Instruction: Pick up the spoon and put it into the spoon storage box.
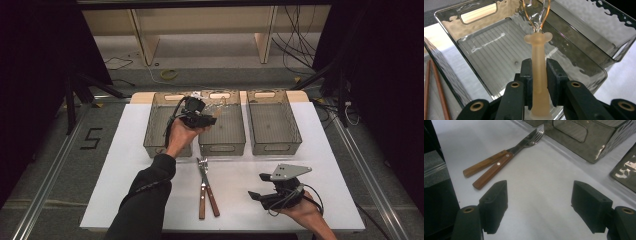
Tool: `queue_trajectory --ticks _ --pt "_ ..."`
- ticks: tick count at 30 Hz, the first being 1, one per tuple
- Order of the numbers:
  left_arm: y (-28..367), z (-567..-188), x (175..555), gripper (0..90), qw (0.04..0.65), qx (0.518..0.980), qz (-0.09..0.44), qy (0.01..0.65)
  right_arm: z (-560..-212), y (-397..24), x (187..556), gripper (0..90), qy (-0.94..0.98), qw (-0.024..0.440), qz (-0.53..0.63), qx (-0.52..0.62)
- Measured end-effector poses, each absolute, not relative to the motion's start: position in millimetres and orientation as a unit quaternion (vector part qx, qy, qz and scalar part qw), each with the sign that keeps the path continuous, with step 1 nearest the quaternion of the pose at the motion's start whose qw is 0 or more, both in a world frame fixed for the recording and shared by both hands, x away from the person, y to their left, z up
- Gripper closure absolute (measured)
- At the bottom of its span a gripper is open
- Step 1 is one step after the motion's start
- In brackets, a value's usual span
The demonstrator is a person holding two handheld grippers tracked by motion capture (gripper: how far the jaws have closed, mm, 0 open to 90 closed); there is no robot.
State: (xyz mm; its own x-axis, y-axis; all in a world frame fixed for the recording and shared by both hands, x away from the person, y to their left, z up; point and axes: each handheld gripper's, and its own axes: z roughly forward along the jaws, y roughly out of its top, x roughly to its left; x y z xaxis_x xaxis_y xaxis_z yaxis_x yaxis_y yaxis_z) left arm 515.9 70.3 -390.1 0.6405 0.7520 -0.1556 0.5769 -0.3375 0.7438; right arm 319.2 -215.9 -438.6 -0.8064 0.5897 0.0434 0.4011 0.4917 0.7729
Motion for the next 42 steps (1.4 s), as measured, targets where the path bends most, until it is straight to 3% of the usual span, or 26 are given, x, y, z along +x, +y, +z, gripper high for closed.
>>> queue_trajectory --ticks 25,26,29,33,42 --pt "62.1 -414.8 531.2 73.8 0.393 0.802 0.087 0.441 -438.9 -215.1 319.1 30.3 0.858 0.112 0.412 0.286" --pt "62.1 -415.3 531.9 72.5 0.396 0.8 0.082 0.443 -439.0 -215.2 319.2 30.3 0.857 0.112 0.412 0.287" --pt "61.9 -412.8 532.2 56.3 0.401 0.797 0.075 0.445 -438.9 -215.3 319.1 30.3 0.857 0.112 0.412 0.287" --pt "64.1 -403.8 528.8 45.0 0.412 0.795 0.073 0.439 -438.8 -215.3 319.1 30.3 0.857 0.112 0.413 0.288" --pt "85.0 -383.6 505.0 31.1 0.453 0.787 0.07 0.413 -437.2 -213.4 318.4 30.3 0.855 0.112 0.417 0.288"
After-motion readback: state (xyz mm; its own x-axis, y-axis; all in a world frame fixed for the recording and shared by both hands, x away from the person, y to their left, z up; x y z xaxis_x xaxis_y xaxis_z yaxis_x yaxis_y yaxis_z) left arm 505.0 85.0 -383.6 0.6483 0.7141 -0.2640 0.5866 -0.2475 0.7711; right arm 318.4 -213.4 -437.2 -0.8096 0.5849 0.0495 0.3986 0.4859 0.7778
